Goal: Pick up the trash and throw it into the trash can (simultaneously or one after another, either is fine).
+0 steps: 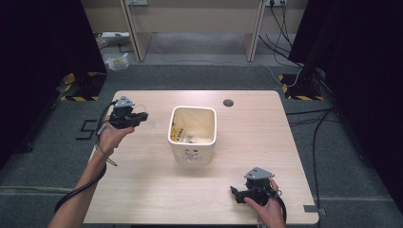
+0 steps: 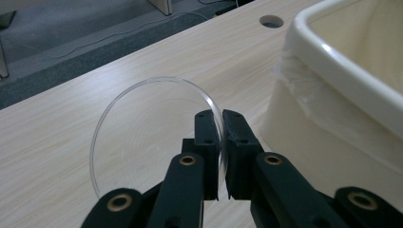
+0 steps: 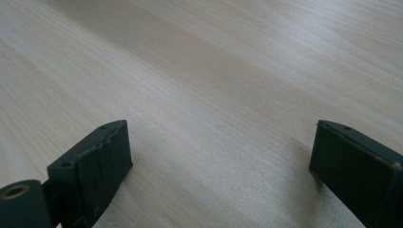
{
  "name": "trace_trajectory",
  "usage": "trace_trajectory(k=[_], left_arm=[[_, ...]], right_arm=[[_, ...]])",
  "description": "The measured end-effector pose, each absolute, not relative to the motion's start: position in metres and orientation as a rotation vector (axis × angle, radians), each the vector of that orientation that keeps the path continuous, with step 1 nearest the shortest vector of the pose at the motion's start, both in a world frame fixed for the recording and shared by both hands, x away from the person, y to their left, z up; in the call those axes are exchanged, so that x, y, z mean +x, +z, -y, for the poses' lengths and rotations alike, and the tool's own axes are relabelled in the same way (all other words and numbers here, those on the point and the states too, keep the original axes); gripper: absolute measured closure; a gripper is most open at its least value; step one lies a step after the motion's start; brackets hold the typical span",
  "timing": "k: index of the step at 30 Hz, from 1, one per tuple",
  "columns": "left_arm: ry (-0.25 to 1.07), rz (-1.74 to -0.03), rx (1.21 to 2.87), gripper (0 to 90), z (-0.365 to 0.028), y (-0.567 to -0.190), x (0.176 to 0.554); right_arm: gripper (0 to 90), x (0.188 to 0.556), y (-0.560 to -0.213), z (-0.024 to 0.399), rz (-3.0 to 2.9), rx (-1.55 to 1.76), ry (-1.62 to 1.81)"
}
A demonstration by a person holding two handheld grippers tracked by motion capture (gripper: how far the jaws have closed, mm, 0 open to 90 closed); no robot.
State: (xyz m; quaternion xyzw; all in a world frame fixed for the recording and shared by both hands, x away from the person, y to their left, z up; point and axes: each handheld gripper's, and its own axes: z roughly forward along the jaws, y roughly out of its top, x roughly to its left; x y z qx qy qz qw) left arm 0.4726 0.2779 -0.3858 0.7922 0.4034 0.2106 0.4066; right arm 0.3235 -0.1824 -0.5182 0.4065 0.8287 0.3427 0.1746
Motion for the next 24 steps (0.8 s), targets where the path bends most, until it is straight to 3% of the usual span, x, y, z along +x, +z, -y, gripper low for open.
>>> trace_trajectory(k=[24], left_arm=[[0.540,-0.940,1.980,84.8,-0.289,-0.346,0.432]], right_arm=[[6.7,0.323,-0.518,0.182,-2.347,1.149,0.965]])
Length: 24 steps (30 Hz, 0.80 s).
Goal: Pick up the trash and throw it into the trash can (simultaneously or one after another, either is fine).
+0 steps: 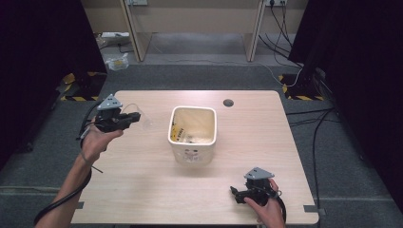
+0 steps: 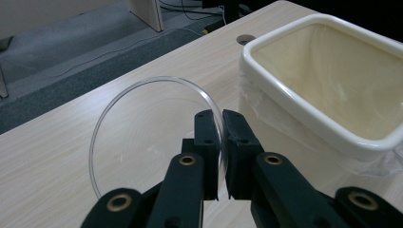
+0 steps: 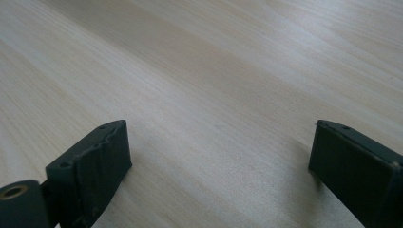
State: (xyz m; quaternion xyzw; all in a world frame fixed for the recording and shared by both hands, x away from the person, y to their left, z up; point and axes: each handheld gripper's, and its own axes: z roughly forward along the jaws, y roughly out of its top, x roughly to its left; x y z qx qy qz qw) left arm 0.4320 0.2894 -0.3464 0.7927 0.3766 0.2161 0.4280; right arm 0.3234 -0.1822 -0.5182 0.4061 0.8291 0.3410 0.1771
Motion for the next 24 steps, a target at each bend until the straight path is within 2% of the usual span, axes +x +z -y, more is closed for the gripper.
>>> trace_trajectory(k=[24], left_arm=[[0.544,-0.842,1.973,84.8,-0.273,-0.317,0.410]], right_arm=[[6.8,0.323,-0.518,0.182,-2.344,1.148,0.965]])
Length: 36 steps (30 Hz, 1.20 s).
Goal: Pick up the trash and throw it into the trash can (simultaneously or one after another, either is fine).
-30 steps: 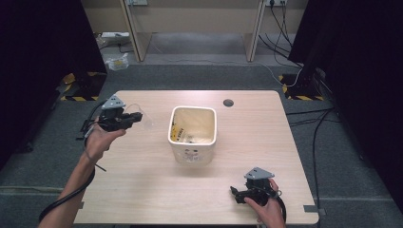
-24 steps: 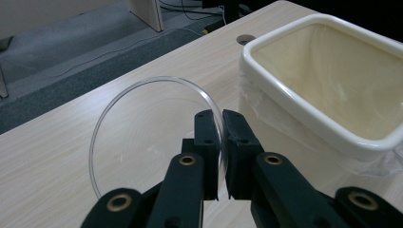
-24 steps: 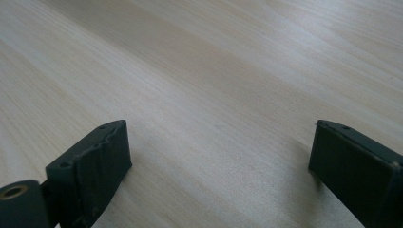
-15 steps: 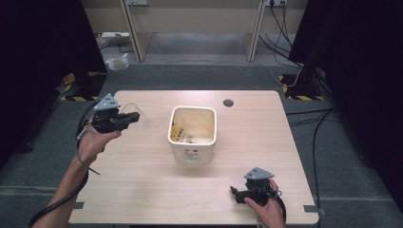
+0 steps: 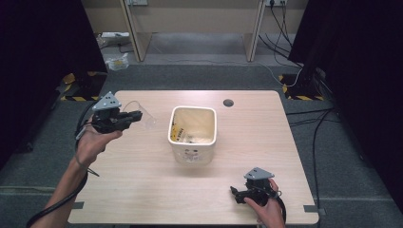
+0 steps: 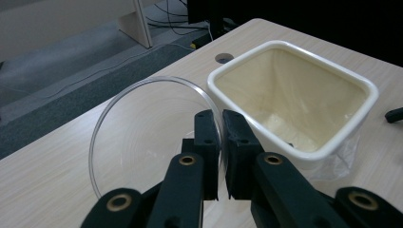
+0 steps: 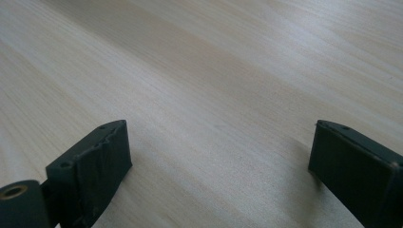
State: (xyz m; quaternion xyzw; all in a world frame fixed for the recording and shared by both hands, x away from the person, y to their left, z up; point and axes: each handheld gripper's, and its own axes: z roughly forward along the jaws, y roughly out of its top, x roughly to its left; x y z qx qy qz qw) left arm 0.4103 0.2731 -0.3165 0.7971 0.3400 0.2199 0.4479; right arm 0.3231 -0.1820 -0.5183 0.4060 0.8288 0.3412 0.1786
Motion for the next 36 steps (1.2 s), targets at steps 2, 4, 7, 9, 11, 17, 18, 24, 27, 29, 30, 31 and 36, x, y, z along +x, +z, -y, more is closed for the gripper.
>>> trace_trajectory(k=[2,4,7,9,11,17,18,24,27,29,30,31,36], left_arm=[[0.545,-0.826,1.977,84.8,-0.269,-0.314,0.409],[0.548,-0.812,1.980,84.8,-0.265,-0.312,0.409],[0.550,-0.796,1.982,84.8,-0.259,-0.308,0.408],[0.549,-0.784,1.984,84.8,-0.256,-0.306,0.408],[0.549,-0.775,1.989,84.8,-0.253,-0.305,0.407],[0.548,-0.755,1.995,84.7,-0.247,-0.300,0.406],[0.549,-0.753,1.990,84.8,-0.245,-0.300,0.406],[0.545,-0.734,1.994,84.7,-0.237,-0.298,0.407],[0.540,-0.725,1.996,84.7,-0.232,-0.297,0.407],[0.538,-0.715,1.999,84.7,-0.227,-0.296,0.408],[0.535,-0.713,1.998,84.7,-0.226,-0.296,0.408],[0.535,-0.709,2.000,84.8,-0.224,-0.296,0.409],[0.527,-0.688,2.001,84.7,-0.212,-0.295,0.411]], right_arm=[[6.9,0.323,-0.518,0.182,-2.344,1.150,0.964],[6.8,0.323,-0.518,0.182,-2.343,1.150,0.964],[6.8,0.323,-0.518,0.182,-2.343,1.150,0.964],[6.8,0.323,-0.518,0.182,-2.343,1.150,0.964],[6.8,0.323,-0.518,0.182,-2.344,1.150,0.964],[6.9,0.323,-0.518,0.182,-2.343,1.150,0.964],[6.8,0.323,-0.518,0.182,-2.343,1.150,0.965],[6.8,0.323,-0.518,0.182,-2.343,1.150,0.964],[6.8,0.323,-0.518,0.182,-2.343,1.150,0.964],[6.8,0.323,-0.518,0.182,-2.344,1.150,0.964],[6.8,0.323,-0.518,0.182,-2.343,1.150,0.964],[6.8,0.323,-0.518,0.182,-2.343,1.150,0.964],[6.8,0.323,-0.518,0.182,-2.343,1.150,0.964]])
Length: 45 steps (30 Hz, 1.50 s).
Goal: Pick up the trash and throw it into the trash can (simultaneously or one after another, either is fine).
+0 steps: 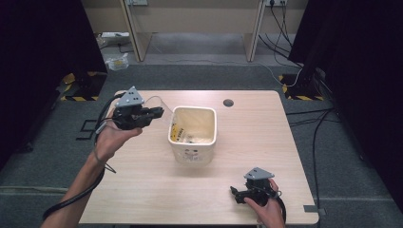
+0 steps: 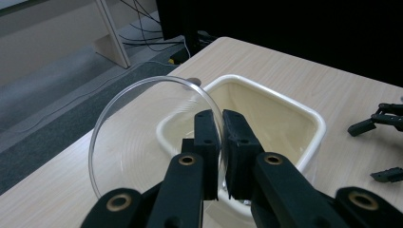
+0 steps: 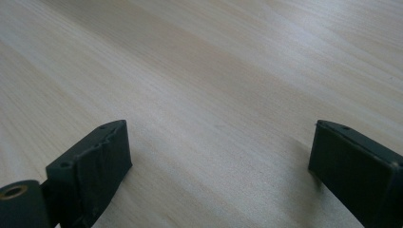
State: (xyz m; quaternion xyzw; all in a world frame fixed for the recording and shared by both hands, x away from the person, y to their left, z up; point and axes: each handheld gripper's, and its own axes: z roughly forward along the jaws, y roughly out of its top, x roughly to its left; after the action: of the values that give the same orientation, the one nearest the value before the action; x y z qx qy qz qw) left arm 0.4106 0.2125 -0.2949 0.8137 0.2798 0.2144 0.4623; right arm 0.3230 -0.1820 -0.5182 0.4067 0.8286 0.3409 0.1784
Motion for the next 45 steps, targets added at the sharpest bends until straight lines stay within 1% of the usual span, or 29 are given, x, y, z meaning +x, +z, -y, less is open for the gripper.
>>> trace_trajectory(k=[12,33,45], left_arm=[[0.502,-0.650,2.021,84.7,-0.187,-0.298,0.414],[0.460,-0.631,2.041,84.6,-0.163,-0.311,0.420],[0.424,-0.619,2.076,84.6,-0.144,-0.327,0.423]], right_arm=[[6.8,0.323,-0.518,0.182,-2.344,1.153,0.966],[6.8,0.323,-0.518,0.182,-2.344,1.155,0.966],[6.8,0.323,-0.518,0.182,-2.345,1.153,0.965]])
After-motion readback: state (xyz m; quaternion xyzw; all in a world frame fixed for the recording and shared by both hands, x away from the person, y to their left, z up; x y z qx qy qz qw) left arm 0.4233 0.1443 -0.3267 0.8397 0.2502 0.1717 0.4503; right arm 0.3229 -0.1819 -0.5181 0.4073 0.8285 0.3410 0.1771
